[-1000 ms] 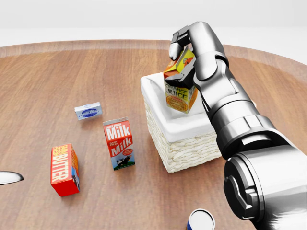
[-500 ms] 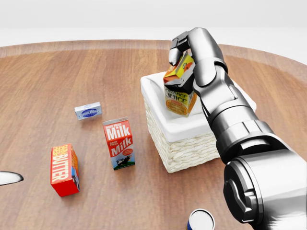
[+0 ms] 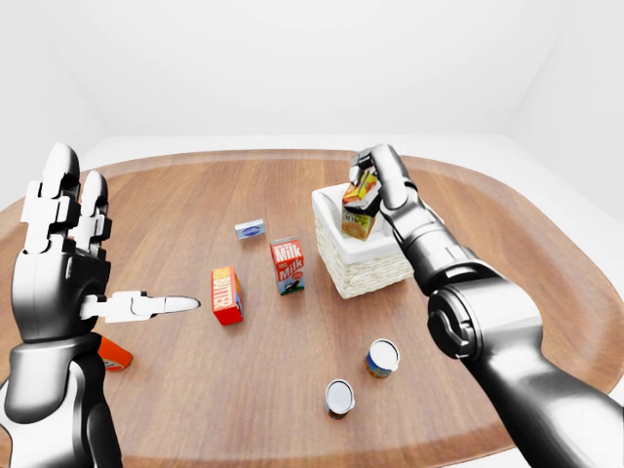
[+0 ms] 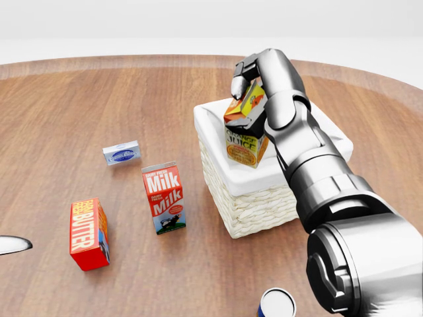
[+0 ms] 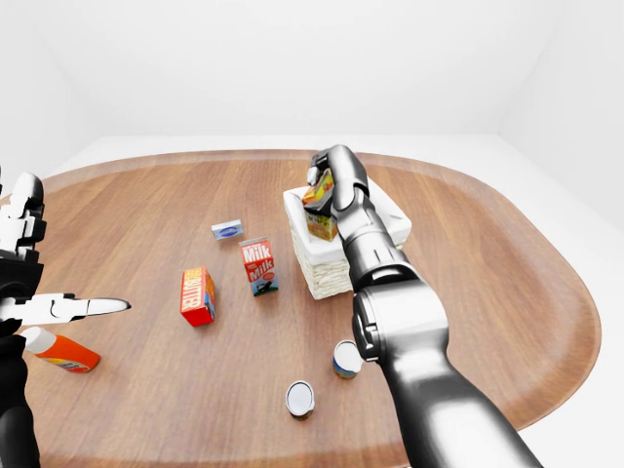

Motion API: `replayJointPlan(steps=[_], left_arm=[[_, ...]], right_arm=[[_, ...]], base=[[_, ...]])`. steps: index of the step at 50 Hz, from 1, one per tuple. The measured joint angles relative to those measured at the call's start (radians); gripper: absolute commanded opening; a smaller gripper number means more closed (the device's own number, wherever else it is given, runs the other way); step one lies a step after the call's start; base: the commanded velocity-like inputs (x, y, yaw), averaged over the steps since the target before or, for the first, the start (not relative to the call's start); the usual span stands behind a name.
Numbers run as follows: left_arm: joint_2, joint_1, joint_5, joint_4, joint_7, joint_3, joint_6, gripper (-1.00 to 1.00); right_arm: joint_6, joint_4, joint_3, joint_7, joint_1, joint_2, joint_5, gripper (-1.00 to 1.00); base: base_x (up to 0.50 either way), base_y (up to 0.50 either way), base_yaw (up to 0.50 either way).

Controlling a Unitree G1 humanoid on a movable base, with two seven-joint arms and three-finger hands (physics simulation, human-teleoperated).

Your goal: Pick up the orange juice, and put it in the basket.

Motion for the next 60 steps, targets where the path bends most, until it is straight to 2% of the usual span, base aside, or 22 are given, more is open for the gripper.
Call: replayJointPlan(steps=[22,41,60], left_arm=[[0.0,0.0,0.0,0.0,0.0,0.0,0.0,1.0],[0.0,0.0,0.0,0.0,0.0,0.0,0.0,1.0],[0.0,0.0,0.0,-0.001,0.0,0.0,0.0,1.0]], right_arm=[[-0.01,0.0,0.0,0.001,0.01,-0.001,-0.001,-1.0],[-0.054,0.001,0.001,-0.019,0.026,0.008,-0.006,-1.0],[-0.068,-0.006,-0.006,-0.018,0.039,0.012,-0.014,-1.0]], base=[[0.0,0.0,0.0],[0.0,0.0,0.0],[0.0,0.0,0.0]])
